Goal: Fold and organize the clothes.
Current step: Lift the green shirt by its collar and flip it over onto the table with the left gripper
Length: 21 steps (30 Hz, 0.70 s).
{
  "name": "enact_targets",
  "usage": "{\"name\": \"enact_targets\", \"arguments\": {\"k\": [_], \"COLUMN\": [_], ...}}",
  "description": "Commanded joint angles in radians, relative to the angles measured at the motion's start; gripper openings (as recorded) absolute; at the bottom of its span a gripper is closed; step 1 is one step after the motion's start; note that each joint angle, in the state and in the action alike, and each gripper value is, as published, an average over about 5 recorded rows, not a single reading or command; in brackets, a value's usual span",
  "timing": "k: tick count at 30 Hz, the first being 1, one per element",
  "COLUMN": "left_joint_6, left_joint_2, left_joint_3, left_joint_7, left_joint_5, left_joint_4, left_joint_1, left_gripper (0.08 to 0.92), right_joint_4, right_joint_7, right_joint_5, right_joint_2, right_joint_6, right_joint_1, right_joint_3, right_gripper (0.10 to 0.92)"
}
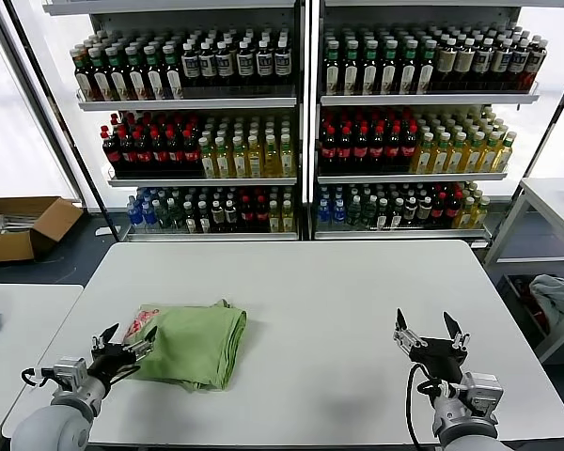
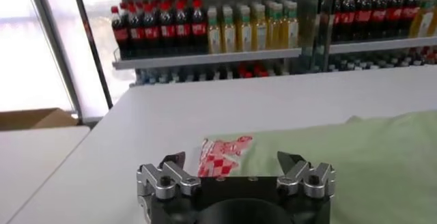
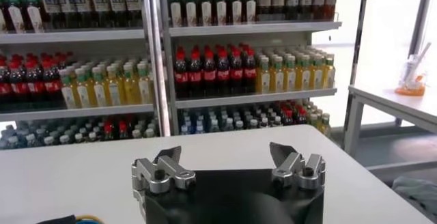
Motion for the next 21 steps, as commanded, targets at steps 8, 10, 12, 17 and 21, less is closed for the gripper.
{"name": "enact_targets", "arguments": {"k": [8,10,12,17,21], "left_joint_6": [0.02,0.022,0.026,0.033,0.031], "left_joint_2": [0.019,0.021,0.021,0.019,0.017], "left_joint_3": [-0.013,-0.012,-0.011,-0.008,-0.006], "left_joint_7": [0.011,0.014,0.016,0.023,0.03], "left_joint_5": [-0.162,-0.169,-0.174,-0.178,-0.183], "left_joint_4": [0.118,0.125,0.131,0.141,0.145], "left_joint_1": [-0.034,-0.032,-0.032,-0.032,-0.034], "left_gripper": [0.823,0.823,0.823,0.815,0.76], "right_joint_4": [0.013,0.016,0.018,0.023,0.024], "right_joint_7": [-0.001,-0.001,-0.001,-0.001,0.0], "right_joint_5": [-0.005,-0.005,-0.005,-0.004,-0.006], "right_joint_2": [0.001,0.001,0.001,0.002,0.003], "right_joint_6": [0.003,0.004,0.004,0.004,0.007], "right_joint_1": [-0.015,-0.017,-0.018,-0.019,-0.026], "right_joint_3": [-0.001,0.0,0.002,0.005,0.003], "right_gripper": [0.823,0.823,0.823,0.823,0.823]}}
